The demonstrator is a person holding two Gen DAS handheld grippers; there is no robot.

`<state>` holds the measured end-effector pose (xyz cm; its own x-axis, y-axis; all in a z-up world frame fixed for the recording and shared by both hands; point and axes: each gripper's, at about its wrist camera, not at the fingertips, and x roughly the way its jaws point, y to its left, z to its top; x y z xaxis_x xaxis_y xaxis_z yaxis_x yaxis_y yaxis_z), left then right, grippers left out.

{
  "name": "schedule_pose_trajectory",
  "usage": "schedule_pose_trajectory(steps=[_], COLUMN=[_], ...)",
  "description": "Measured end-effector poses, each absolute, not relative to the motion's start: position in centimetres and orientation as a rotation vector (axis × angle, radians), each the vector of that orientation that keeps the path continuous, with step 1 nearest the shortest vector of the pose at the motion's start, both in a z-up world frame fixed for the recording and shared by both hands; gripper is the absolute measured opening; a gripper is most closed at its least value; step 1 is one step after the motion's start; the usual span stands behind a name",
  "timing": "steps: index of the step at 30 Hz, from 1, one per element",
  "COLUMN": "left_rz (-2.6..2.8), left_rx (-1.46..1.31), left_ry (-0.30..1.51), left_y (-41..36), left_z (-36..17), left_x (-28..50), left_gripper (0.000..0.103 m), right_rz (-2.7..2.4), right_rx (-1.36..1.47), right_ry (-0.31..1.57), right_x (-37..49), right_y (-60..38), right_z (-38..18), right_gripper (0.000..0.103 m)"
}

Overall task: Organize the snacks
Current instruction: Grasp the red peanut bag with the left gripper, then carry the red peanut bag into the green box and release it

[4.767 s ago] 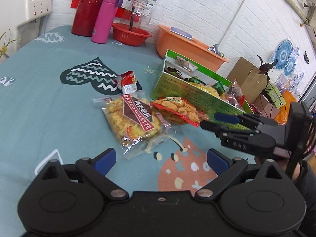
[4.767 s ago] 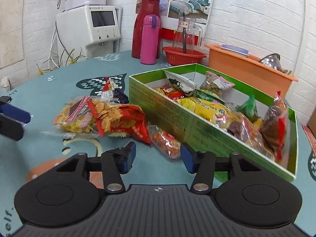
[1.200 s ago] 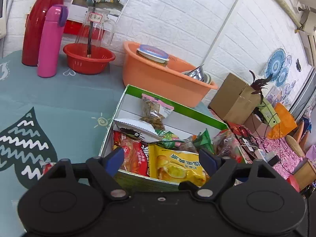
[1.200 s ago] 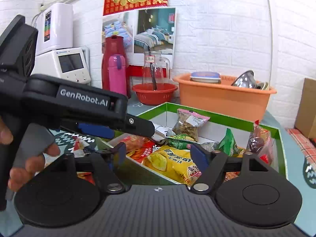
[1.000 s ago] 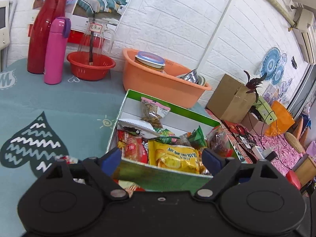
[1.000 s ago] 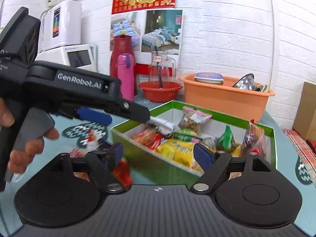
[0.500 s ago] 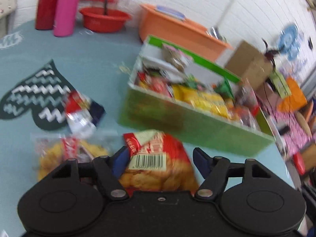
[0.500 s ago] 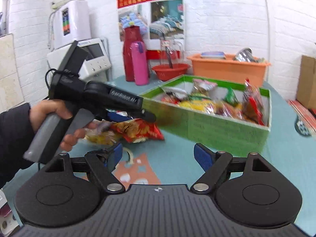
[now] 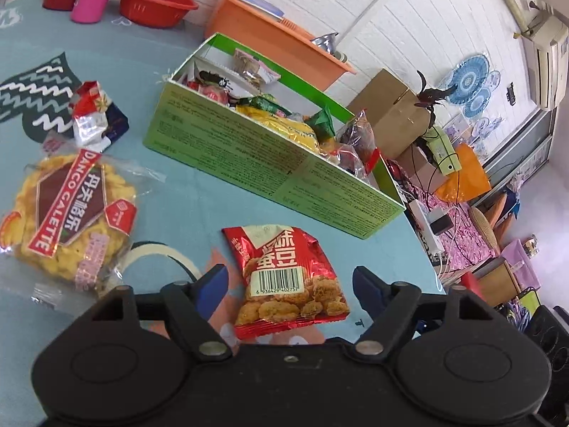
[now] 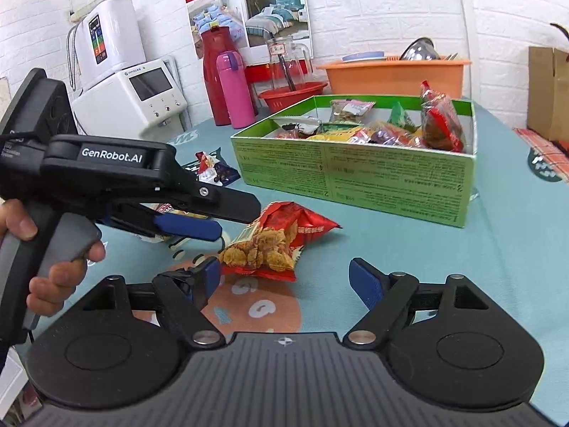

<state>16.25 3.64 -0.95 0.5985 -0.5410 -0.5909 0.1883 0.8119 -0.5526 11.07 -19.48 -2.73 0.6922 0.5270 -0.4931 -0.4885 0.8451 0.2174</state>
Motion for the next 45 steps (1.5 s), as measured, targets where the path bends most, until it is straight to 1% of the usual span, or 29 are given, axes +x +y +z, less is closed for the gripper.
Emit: schedule_pose_trajectory(steps=[10, 11, 12, 13, 14, 15, 16, 19, 27, 34, 40, 45], left_rz=[-0.449, -0.459, -0.457, -0.452, -0.445, -0.437, -0.441, -0.463, -0.502, -0.496, -0.487, -0.486], left_rx=[-0.449, -0.454, -0.452, -0.436, -0.413, -0.392, -0.386, -0.409, -0.381, -0.359, -0.366, -0.373], left_ry=[0.842, 0.844, 0.841, 0.828, 0.82, 0.809, 0.802, 0.78, 0.65, 0.554, 0.524, 0.533], left_y=[2.7, 2.5, 2.3, 2.1, 1.8, 1.5, 1.4, 1.5, 0.7, 0.1, 0.0, 0.2], left_z=[-1.8, -2.1, -2.3, -2.1, -1.9, -1.6, -1.3, -0.4, 4.2, 7.5, 8.2, 7.3], left_x=[17.3, 17.4, 17.3, 17.0, 16.7, 16.4, 16.3, 16.1, 16.6, 19.5, 23.8, 27.2], left_gripper=[0.103, 0.103, 0.103, 0.1, 0.095, 0.081, 0.075, 0.073, 0.072, 0.072, 0.072, 0.072], right_rz=[0.602, 0.606, 0.609, 0.618, 0.616, 0.617, 0.612, 0.606, 0.589, 0.579, 0.568, 0.555], right_rx=[0.118, 0.119, 0.124, 0.144, 0.154, 0.15, 0.143, 0.15, 0.128, 0.102, 0.095, 0.09], right_ry=[0.61, 0.616, 0.632, 0.649, 0.646, 0.639, 0.631, 0.593, 0.442, 0.319, 0.271, 0.278], right_x=[13.4, 13.6, 13.9, 14.2, 14.2, 13.9, 13.7, 12.9, 12.7, 15.5, 19.9, 23.1], right_y=[-18.2, -18.1, -18.0, -18.0, -18.1, -18.1, -18.2, -18.8, -19.8, -19.8, -20.2, -20.3], right_z=[-3.3, -3.6, -3.9, -4.1, -4.2, -4.2, -4.0, -3.1, 0.6, 3.7, 4.8, 4.5], right_gripper=[0.103, 0.084, 0.073, 0.065, 0.063, 0.063, 0.062, 0.057, 0.056, 0.056, 0.056, 0.056])
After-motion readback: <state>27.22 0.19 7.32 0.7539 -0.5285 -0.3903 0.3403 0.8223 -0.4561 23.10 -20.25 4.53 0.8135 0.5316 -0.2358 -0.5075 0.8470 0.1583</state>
